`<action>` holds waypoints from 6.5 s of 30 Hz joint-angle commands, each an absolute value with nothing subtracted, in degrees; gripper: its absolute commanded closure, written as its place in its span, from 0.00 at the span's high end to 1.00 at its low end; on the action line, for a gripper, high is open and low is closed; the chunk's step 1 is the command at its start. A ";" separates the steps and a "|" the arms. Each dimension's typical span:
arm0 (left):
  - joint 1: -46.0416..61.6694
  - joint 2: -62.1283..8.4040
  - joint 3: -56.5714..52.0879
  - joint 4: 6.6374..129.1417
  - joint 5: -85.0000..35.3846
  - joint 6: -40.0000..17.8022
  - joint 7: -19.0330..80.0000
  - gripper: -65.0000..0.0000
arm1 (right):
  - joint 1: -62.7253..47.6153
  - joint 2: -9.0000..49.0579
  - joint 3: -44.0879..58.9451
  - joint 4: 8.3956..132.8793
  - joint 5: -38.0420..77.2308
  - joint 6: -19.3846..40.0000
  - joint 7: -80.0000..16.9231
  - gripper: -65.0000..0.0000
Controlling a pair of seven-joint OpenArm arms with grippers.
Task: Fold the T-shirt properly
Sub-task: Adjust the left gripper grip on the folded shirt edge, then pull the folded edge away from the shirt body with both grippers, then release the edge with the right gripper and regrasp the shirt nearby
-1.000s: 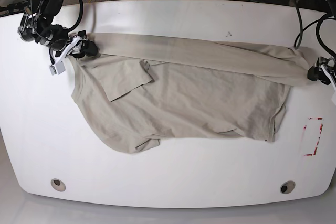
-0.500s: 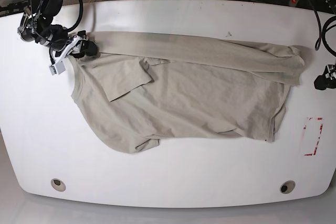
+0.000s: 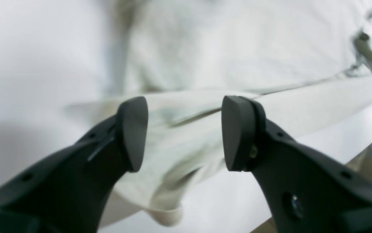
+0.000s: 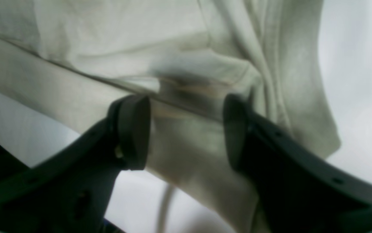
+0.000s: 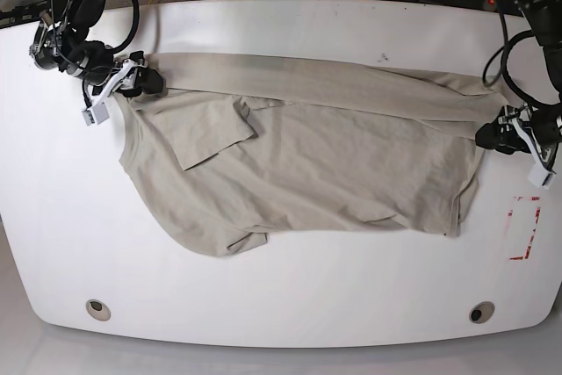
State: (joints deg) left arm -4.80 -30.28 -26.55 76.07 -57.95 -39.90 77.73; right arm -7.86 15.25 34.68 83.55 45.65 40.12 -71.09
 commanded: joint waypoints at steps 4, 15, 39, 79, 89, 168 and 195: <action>-0.48 -31.96 -26.24 86.73 -58.51 -40.00 77.49 0.51 | -7.96 16.13 34.86 83.91 44.35 40.00 -72.31 0.54; 3.03 -34.42 -26.33 87.16 -46.20 -40.00 77.32 0.51 | -7.96 16.22 34.86 83.82 44.18 40.00 -72.31 0.54; 2.77 -40.84 -23.60 87.78 -33.45 -40.00 74.15 0.51 | -9.80 16.48 34.95 89.36 49.45 40.00 -73.36 0.54; 7.34 -21.23 -23.69 89.10 -2.24 -40.00 50.24 0.57 | -10.77 16.04 44.00 82.51 38.46 40.00 -69.58 0.51; 14.37 -21.58 -23.87 89.63 -2.33 -40.00 50.33 0.37 | -12.53 16.57 44.35 82.95 38.55 40.00 -69.93 0.00; 20.35 -19.12 -24.84 109.14 -2.15 -40.00 58.24 0.71 | -0.84 14.20 11.21 91.30 19.74 40.00 -59.30 0.11; 20.18 -19.21 -22.29 103.69 -2.15 -40.00 58.15 0.71 | 4.79 14.02 11.12 100.00 20.18 40.00 -63.60 0.00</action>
State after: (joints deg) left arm 20.32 -18.33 -22.00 102.98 -2.15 -40.14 58.67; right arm 3.09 13.50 10.87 100.38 19.46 40.05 -64.73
